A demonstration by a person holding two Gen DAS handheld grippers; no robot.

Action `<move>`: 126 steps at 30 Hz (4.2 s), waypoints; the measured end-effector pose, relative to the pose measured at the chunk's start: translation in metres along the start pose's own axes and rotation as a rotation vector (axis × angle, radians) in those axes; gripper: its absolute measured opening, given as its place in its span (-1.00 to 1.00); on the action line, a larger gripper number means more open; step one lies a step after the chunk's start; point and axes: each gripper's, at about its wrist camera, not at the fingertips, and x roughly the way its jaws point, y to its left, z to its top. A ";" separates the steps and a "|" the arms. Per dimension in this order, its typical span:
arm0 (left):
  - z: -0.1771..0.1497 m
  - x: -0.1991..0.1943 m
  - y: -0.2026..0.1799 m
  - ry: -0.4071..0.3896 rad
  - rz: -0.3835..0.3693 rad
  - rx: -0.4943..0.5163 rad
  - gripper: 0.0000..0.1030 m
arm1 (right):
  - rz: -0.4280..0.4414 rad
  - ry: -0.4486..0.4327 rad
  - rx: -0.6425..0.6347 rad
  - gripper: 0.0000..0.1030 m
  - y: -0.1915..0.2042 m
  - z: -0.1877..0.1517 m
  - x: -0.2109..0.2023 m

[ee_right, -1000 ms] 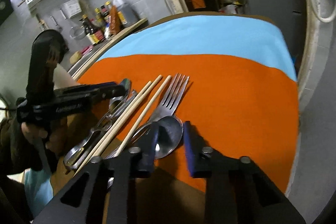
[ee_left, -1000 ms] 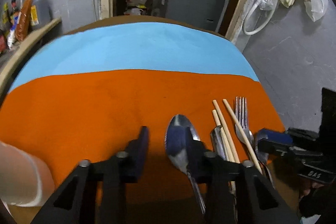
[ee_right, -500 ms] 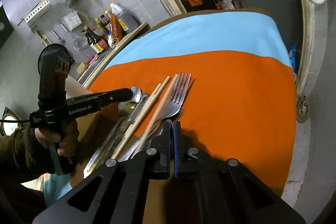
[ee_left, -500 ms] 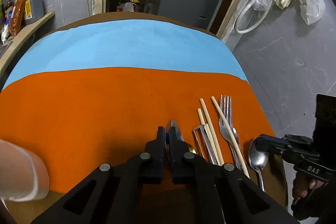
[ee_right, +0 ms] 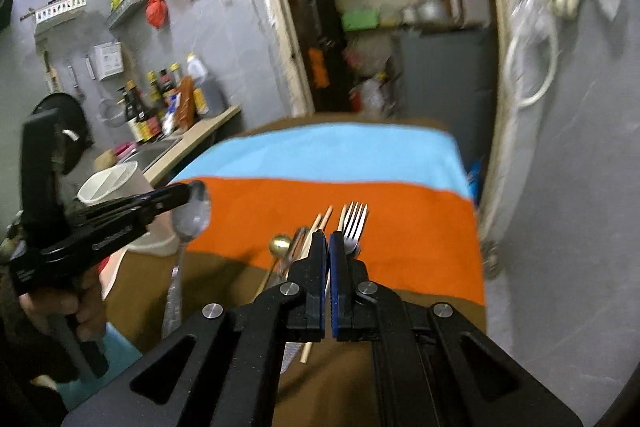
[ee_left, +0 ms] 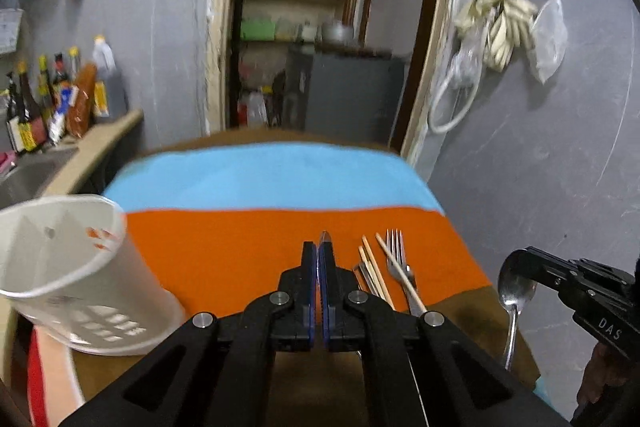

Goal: Organize utensils

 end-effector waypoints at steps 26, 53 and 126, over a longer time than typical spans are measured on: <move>0.067 -0.114 0.249 -0.461 0.483 -0.169 -0.96 | -0.071 -0.435 -0.339 -0.96 0.293 0.119 0.031; 0.005 -0.081 0.217 -0.330 0.363 -0.020 -0.87 | -0.051 -0.339 -0.466 -0.48 0.292 0.063 0.067; -0.032 0.069 -0.023 0.071 0.140 -0.018 0.61 | 0.028 0.000 0.013 0.37 -0.069 0.012 0.089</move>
